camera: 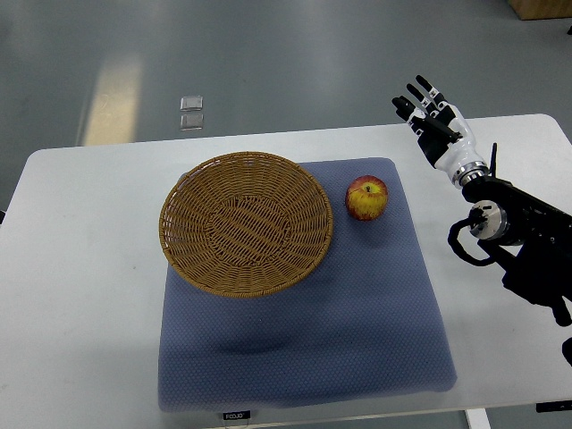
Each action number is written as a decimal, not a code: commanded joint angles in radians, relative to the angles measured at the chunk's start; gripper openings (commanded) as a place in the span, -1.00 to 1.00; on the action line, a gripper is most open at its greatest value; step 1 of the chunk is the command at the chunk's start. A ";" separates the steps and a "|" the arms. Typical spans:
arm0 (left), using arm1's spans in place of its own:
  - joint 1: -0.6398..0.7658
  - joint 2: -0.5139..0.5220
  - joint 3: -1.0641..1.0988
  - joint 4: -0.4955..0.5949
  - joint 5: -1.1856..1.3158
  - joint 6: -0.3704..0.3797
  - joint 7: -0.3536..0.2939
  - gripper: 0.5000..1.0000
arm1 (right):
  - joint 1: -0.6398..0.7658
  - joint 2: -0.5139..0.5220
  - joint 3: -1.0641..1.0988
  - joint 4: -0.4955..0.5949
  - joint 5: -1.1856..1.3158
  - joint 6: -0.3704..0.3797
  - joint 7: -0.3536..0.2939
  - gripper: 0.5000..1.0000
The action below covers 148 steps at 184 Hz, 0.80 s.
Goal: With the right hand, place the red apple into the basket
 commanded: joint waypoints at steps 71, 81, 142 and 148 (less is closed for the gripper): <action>0.001 0.000 0.008 0.017 0.000 0.012 -0.003 1.00 | 0.001 -0.002 0.000 0.000 0.000 0.000 0.000 0.69; -0.001 0.000 0.010 0.014 0.000 0.012 -0.005 1.00 | 0.001 -0.002 0.000 0.000 0.000 0.000 0.000 0.69; -0.001 0.000 0.010 0.014 0.000 0.012 -0.005 1.00 | 0.003 -0.003 0.000 -0.008 0.000 -0.002 -0.002 0.69; -0.001 0.000 0.010 0.015 0.000 0.012 -0.005 1.00 | 0.003 -0.003 0.000 -0.009 0.000 -0.002 -0.002 0.69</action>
